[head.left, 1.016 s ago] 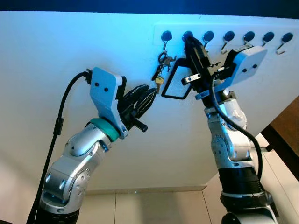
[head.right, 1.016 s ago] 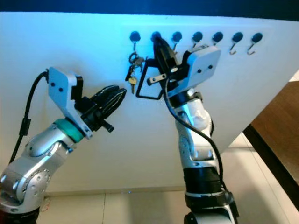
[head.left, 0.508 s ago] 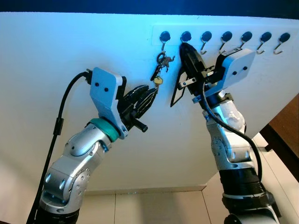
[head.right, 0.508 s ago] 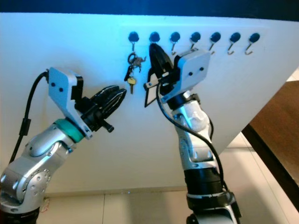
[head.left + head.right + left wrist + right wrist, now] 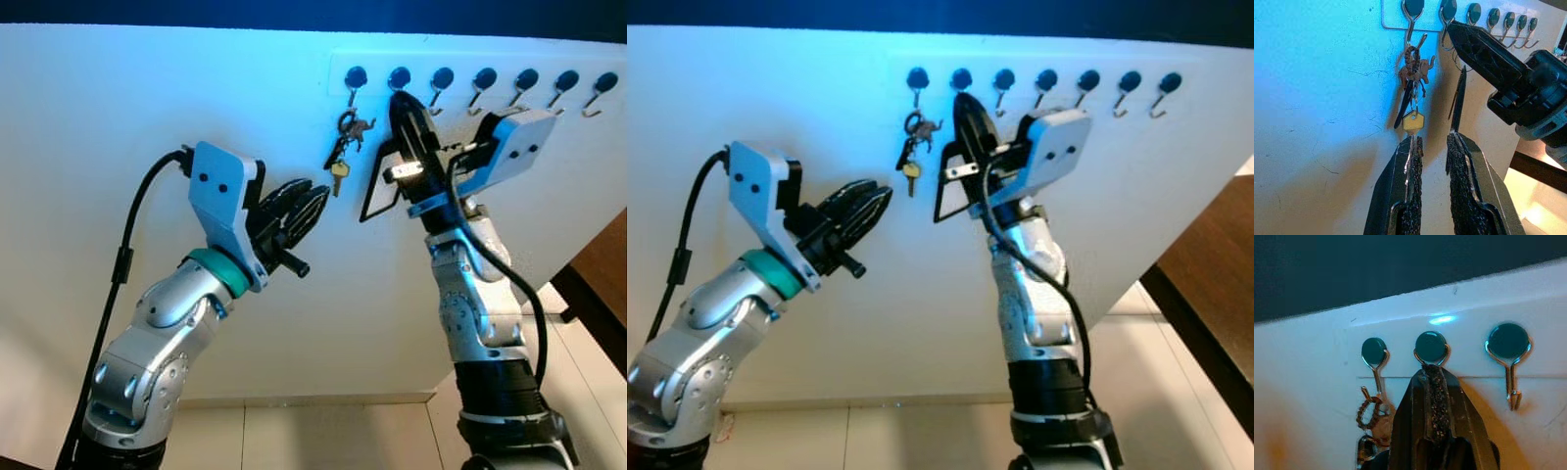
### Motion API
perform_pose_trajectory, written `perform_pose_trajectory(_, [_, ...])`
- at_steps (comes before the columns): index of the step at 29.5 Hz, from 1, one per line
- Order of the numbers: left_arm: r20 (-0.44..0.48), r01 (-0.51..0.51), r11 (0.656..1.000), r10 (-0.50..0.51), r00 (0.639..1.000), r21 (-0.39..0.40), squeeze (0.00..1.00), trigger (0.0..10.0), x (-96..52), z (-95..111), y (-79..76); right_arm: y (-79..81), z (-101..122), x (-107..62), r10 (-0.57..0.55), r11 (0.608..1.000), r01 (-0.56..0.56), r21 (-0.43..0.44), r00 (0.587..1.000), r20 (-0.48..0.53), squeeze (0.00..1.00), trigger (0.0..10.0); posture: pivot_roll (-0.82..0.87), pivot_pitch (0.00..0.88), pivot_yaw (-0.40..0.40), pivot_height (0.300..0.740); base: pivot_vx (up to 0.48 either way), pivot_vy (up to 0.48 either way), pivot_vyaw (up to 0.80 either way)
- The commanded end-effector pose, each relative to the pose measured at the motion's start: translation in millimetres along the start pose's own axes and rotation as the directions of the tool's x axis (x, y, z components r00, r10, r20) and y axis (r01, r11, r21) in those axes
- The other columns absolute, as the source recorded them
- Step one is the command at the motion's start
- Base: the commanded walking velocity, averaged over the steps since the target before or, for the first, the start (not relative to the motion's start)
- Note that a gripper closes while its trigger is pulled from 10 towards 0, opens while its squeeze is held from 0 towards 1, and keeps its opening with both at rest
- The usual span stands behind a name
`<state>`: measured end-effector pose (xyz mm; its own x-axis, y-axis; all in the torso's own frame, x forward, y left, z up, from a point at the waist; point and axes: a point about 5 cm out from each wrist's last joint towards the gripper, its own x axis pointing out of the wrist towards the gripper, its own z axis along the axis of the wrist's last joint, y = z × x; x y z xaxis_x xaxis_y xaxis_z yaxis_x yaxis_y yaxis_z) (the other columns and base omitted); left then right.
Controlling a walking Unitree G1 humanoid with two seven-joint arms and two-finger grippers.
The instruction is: Hang keys on a hook
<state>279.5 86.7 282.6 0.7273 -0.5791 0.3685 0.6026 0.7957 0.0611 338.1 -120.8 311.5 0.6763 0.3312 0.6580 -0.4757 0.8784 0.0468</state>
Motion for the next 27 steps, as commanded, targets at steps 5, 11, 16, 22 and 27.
perform_pose_trajectory(5, [-0.016,0.01,1.0,-0.01,1.0,-0.007,0.0,10.0,0.2,-2.9,-1.3,-11.0,-24.2,-10.7,-0.058,0.987,0.08,0.143,0.987,-0.15,0.0,10.0,0.08,0.126,0.094,0.74,0.0,0.0,0.0])
perform_pose_trajectory(11, [-0.016,0.012,1.0,-0.012,1.0,-0.008,0.0,10.0,0.2,-3.0,-1.7,-7.4,-23.1,-11.9,-0.034,0.982,0.057,0.18,0.991,-0.133,0.0,10.0,0.08,0.128,0.093,0.74,0.0,0.0,0.0])
perform_pose_trajectory(16, [-0.018,0.012,1.0,-0.012,1.0,-0.009,0.0,10.0,0.1,-3.4,-1.6,-7.7,-16.4,-12.9,-0.034,0.982,0.048,0.184,0.996,-0.077,0.0,10.0,0.08,0.128,0.094,0.74,0.0,0.0,0.0])
perform_pose_trajectory(22, [-0.022,0.015,1.0,-0.015,1.0,-0.008,0.0,10.0,0.0,-3.7,-1.3,4.3,6.4,-14.4,0.108,0.978,-0.115,0.173,0.993,0.05,0.0,10.0,0.08,0.132,0.101,0.74,0.0,0.0,0.0])
perform_pose_trajectory(27, [-0.022,0.015,1.0,-0.015,1.0,-0.008,0.0,10.0,0.1,-3.5,-1.2,9.6,11.1,-12.6,0.171,0.981,-0.174,0.084,0.984,0.042,0.0,10.0,0.08,0.134,0.1,0.74,0.0,0.0,0.0])
